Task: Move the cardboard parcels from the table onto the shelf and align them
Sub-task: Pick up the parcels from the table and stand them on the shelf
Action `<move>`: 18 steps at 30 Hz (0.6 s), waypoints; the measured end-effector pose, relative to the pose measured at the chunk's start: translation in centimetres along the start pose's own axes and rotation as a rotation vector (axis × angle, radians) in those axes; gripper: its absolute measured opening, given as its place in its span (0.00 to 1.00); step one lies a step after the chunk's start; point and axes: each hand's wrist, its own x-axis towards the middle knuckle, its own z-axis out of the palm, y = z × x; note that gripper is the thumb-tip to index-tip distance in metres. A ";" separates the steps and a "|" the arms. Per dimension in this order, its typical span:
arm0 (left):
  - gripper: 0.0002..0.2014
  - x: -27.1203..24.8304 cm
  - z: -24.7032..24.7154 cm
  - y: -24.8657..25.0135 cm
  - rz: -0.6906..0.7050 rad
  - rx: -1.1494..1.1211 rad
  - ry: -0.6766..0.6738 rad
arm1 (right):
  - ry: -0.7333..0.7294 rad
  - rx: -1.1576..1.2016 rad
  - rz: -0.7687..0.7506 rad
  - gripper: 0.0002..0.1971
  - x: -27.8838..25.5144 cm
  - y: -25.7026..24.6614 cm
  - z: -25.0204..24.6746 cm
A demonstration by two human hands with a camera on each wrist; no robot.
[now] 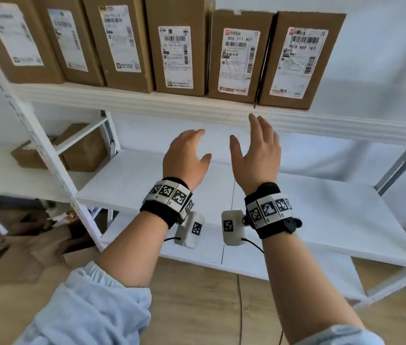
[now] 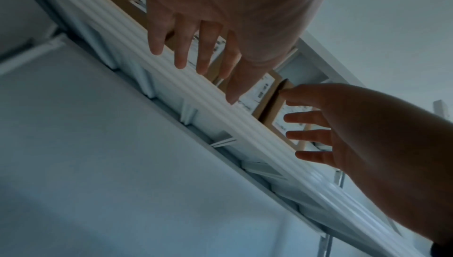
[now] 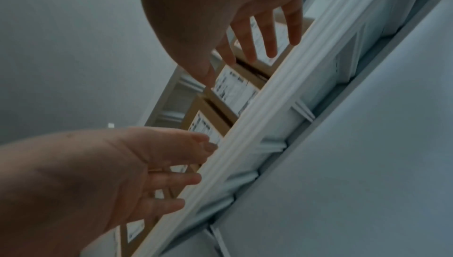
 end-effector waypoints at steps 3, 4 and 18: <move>0.27 -2.5 -2.2 -5.3 -0.056 0.038 -0.018 | -0.092 -0.020 -0.028 0.30 -3.2 -3.2 3.1; 0.26 -3.3 -3.1 -7.2 -0.077 0.045 -0.017 | -0.122 -0.021 -0.042 0.30 -4.2 -4.6 4.2; 0.29 -10.1 -20.7 -29.5 -0.259 0.051 0.046 | -0.309 0.093 -0.103 0.29 -13.5 -28.4 19.9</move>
